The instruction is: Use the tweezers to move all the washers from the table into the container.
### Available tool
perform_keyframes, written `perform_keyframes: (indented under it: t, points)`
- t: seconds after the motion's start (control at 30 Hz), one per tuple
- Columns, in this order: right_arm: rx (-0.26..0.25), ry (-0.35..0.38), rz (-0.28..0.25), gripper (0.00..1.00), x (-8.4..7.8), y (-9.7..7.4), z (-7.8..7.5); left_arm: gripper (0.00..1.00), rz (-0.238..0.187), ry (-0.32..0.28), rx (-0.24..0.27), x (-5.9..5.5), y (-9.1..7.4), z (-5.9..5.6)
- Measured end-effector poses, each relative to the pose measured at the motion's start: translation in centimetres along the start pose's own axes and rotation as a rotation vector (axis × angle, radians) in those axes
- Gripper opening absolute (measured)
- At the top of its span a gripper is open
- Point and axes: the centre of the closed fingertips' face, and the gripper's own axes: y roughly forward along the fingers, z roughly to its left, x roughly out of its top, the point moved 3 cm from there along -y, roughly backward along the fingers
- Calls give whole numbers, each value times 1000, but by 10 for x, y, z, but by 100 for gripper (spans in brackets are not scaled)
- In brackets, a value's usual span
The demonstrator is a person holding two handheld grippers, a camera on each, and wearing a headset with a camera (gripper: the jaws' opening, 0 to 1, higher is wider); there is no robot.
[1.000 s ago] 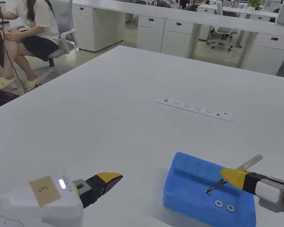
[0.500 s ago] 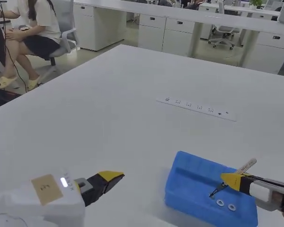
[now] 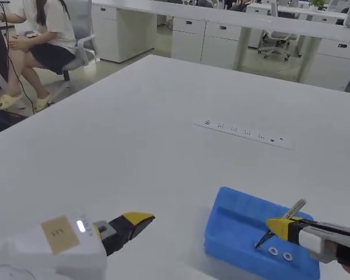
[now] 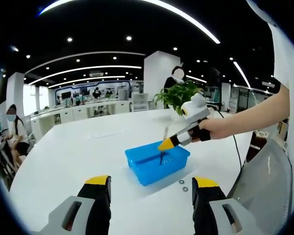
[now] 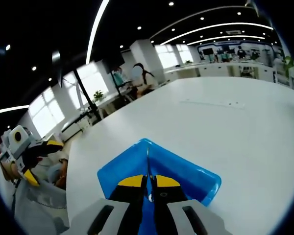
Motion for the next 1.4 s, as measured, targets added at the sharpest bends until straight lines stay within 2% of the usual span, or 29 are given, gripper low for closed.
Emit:
perform_keyframes:
  t: [0.17,0.37,0.53,0.77,0.93,1.07,1.23,1.4]
  points:
    - [-1,-48,18,3,-1,2,3,67,5,4,-6,-1,1,-1]
    - [-16,-118,11,4,3,-1,7,67,5,5,-10,0,1,-2]
    - [-3,-188,-8,4,11,-6,17,67,3,9,-14,0,1,-2]
    - [18,-275,-27,3,22,-21,38,67,1,11,-15,0,1,-3]
    - [29,-299,-55,3,29,-34,50,67,-3,11,-15,1,1,-3]
    - [46,-285,-74,3,30,-43,60,67,-3,10,-13,0,1,-2]
    - [76,-247,-70,3,18,-51,73,67,-6,7,-10,1,0,-1]
    - [88,-222,-39,3,2,-50,75,66,-4,8,-12,0,0,-2]
